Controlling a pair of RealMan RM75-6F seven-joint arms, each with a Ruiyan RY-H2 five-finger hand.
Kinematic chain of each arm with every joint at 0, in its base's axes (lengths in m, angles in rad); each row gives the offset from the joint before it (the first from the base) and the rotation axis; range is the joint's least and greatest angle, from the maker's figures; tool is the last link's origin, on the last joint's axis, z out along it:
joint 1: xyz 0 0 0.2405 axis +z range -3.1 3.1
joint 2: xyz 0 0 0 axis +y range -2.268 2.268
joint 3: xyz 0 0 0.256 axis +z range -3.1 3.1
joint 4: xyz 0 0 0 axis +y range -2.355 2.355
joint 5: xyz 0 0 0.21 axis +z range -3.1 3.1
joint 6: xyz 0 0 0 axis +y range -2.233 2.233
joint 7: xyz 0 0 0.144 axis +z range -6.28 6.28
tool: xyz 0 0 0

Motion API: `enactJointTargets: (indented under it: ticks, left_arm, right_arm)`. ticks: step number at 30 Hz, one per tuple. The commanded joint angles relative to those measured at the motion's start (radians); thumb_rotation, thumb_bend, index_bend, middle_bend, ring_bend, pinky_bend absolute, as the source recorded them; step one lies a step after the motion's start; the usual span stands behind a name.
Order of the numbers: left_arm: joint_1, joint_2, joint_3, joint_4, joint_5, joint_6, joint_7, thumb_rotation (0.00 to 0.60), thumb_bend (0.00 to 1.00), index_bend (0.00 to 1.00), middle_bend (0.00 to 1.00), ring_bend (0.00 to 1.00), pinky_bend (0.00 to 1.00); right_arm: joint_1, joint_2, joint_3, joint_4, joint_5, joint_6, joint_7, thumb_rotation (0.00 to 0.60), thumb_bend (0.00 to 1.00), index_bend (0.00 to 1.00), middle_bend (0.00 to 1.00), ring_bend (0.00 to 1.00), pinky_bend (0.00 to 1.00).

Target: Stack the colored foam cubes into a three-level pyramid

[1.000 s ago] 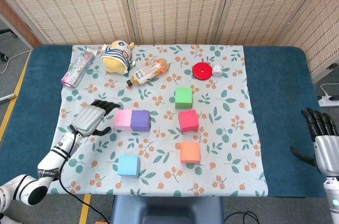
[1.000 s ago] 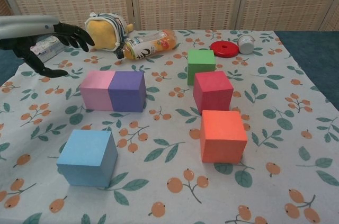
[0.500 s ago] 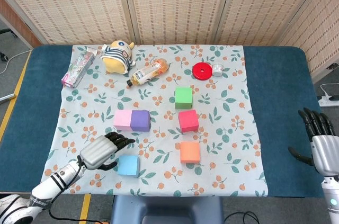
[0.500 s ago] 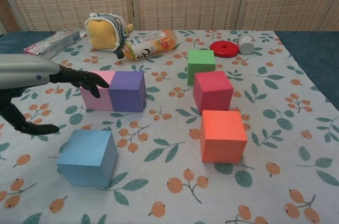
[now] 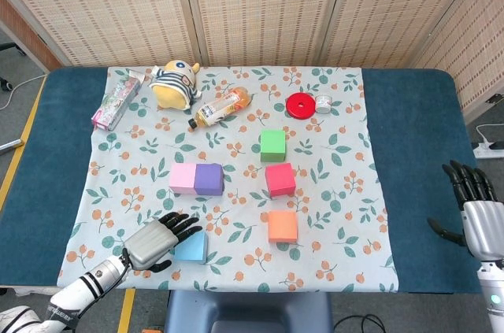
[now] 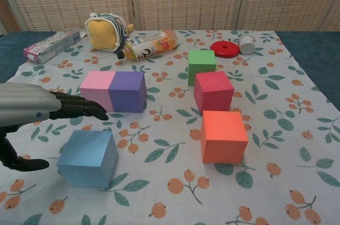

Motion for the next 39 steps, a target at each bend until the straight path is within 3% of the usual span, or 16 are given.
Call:
enactJointTargets:
  ticks: [1,17,21,27,35,39]
  left_arm:
    - [0.006,-0.025,-0.002,-0.001,-0.032,-0.001,0.033,0.6,0.33,0.0,0.0,0.0,0.11]
    - [0.006,-0.143,-0.019,0.048,-0.146,0.0,0.115,0.6,0.33,0.0,0.0,0.0,0.12]
    - [0.017,-0.176,-0.026,0.066,-0.154,0.028,0.116,0.6,0.33,0.0,0.01,0.02,0.16]
    - [0.018,-0.201,-0.031,0.091,-0.163,0.036,0.107,0.6,0.32,0.06,0.13,0.16,0.25]
    - [0.043,-0.215,-0.045,0.112,-0.14,0.103,0.078,0.6,0.32,0.29,0.39,0.43,0.42]
    - [0.063,-0.177,-0.065,0.104,-0.137,0.152,0.04,0.6,0.32,0.31,0.43,0.46,0.45]
  right_arm:
    - [0.0,0.0,0.0,0.0,0.0,-0.001,0.001,0.6,0.05,0.0,0.02,0.0,0.0]
    - [-0.003,0.001,-0.005,0.004,0.007,-0.006,0.008,0.6,0.05,0.0,0.02,0.0,0.0]
    - [-0.003,0.002,-0.006,0.004,0.006,-0.006,0.01,0.6,0.05,0.0,0.02,0.0,0.0]
    - [-0.004,0.002,-0.006,0.006,0.008,-0.006,0.012,0.6,0.05,0.0,0.02,0.0,0.0]
    - [-0.005,0.005,-0.004,0.005,0.011,-0.003,0.013,0.6,0.05,0.0,0.02,0.0,0.0]
    - [-0.003,0.006,-0.003,0.005,0.01,-0.006,0.015,0.6,0.05,0.0,0.02,0.0,0.0]
